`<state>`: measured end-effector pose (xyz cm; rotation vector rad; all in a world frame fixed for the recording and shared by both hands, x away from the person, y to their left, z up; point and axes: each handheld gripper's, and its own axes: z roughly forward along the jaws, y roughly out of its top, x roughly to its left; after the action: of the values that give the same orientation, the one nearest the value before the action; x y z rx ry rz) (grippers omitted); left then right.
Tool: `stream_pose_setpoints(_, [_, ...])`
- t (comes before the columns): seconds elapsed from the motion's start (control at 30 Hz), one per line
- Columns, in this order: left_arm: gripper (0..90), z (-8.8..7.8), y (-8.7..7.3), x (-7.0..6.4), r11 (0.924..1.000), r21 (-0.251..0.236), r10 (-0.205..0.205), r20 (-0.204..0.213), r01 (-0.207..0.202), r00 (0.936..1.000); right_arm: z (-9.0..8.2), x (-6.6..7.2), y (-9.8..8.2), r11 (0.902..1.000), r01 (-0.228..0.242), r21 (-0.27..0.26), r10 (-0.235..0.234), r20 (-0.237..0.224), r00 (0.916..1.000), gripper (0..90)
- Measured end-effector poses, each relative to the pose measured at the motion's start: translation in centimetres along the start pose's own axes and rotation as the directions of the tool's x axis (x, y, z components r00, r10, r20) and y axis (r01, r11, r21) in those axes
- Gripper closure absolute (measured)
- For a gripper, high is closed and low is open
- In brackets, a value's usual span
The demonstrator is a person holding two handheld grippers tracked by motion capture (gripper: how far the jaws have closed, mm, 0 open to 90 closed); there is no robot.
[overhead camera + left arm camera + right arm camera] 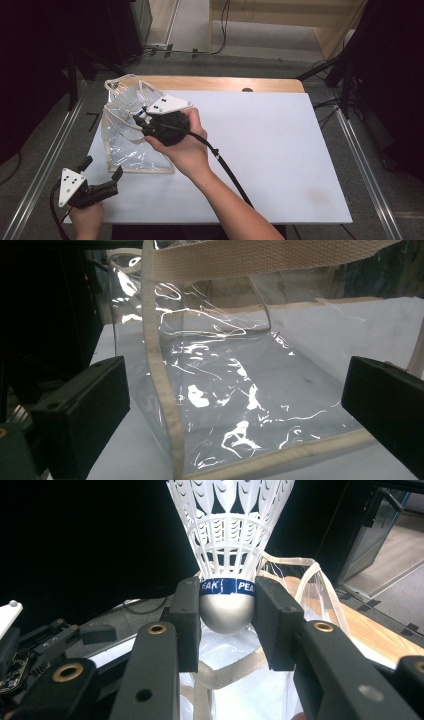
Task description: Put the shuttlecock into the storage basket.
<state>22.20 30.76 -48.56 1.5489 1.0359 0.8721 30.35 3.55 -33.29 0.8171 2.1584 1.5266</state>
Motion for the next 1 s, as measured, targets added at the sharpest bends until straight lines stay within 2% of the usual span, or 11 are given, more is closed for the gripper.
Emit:
stream_pose_setpoints(0.1, [0.0, 0.0, 0.0, 0.0, 1.0000, 0.000, 0.002, 0.000, -0.002, 1.0000, 0.1, -0.1, 0.0, 1.0000, -0.010, 0.002, 0.010, 0.010, 0.9999, 60.6])
stream_pose_setpoints(0.13, [0.0, 0.0, 0.0, 0.0, 1.0000, -0.001, 0.002, -0.001, -0.002, 1.0000, 0.1, -0.2, 0.0, 0.9998, -0.018, 0.000, 0.018, 0.006, 0.9998, 55.6])
stream_pose_setpoints(0.17, [0.0, 0.0, 0.0, 0.0, 1.0000, -0.001, 0.003, -0.001, -0.003, 1.0000, 0.1, -0.3, 0.0, 0.9989, -0.046, 0.009, 0.046, -0.019, 0.9988, 47.2])
stream_pose_setpoints(0.2, [0.0, 0.0, 0.0, 0.0, 1.0000, 0.000, 0.002, -0.001, -0.002, 1.0000, 0.1, -0.3, 0.0, 0.9989, -0.046, 0.009, 0.046, -0.019, 0.9988, 47.2])
stream_pose_setpoints(0.3, [0.0, 0.0, 0.0, 0.0, 1.0000, -0.001, 0.002, -0.001, -0.002, 1.0000, -0.1, -0.3, 0.1, 0.9986, -0.043, 0.030, 0.043, -0.004, 0.9991, 38.1])
stream_pose_setpoints(0.4, [0.0, 0.0, 0.0, 0.0, 1.0000, -0.001, 0.001, -0.001, -0.001, 1.0000, -0.4, -0.4, 0.0, 0.9978, -0.040, 0.052, 0.041, -0.006, 0.9992, 26.2])
stream_pose_setpoints(0.43, [0.0, 0.0, 0.0, 0.0, 1.0000, -0.001, 0.001, -0.001, -0.001, 1.0000, -0.7, -0.4, -0.1, 0.9984, -0.035, 0.044, 0.036, -0.007, 0.9993, 17.9])
stream_pose_setpoints(0.57, [0.0, 0.0, 0.0, 0.0, 1.0000, 0.000, 0.002, -0.001, -0.002, 1.0000, -1.1, -0.4, -0.1, 0.9990, -0.030, 0.032, 0.031, -0.025, 0.9992, 13.4])
stream_pose_setpoints(0.77, [0.0, 0.0, 0.0, 0.0, 1.0000, 0.001, 0.003, 0.000, -0.003, 1.0000, -1.7, -0.5, -0.6, 0.9997, -0.009, 0.021, 0.009, 0.007, 0.9999, 11.2])
stream_pose_setpoints(1.0, [0.0, 0.0, 0.0, -0.1, 1.0000, 0.000, 0.000, 0.000, 0.000, 1.0000, -2.5, -1.1, -1.5, 0.9995, -0.031, 0.012, 0.031, 0.001, 0.9995, 8.8])
